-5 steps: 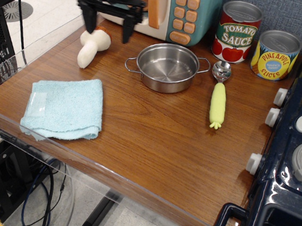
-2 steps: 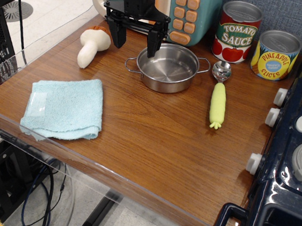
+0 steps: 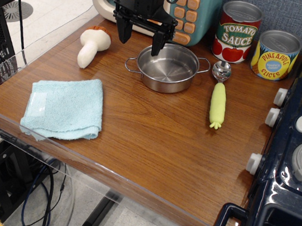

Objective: Move the silver pot to the front of the table.

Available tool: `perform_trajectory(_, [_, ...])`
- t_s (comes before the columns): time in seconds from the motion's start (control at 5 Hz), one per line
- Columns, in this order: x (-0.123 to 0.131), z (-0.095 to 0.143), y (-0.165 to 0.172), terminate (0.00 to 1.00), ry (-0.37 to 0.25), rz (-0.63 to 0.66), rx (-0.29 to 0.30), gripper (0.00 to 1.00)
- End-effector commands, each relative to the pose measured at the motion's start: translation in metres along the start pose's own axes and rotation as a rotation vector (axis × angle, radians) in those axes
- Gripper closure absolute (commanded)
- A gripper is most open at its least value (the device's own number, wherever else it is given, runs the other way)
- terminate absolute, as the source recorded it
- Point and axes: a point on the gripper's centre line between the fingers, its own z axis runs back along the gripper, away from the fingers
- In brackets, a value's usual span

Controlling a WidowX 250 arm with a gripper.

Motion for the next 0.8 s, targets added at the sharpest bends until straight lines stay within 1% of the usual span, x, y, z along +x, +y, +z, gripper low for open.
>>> perform_trajectory(0.0, [0.0098,0.0027,-0.0075,0.00,-0.018,-0.039,-0.046,0.00])
perform_trajectory(0.2, [0.0063,-0.0024,-0.0103,0.00,-0.019,-0.033,-0.050,1.00])
perform_trajectory(0.6, [0.0019,-0.0033,-0.0089,0.00,-0.014,-0.017,-0.055,1.00])
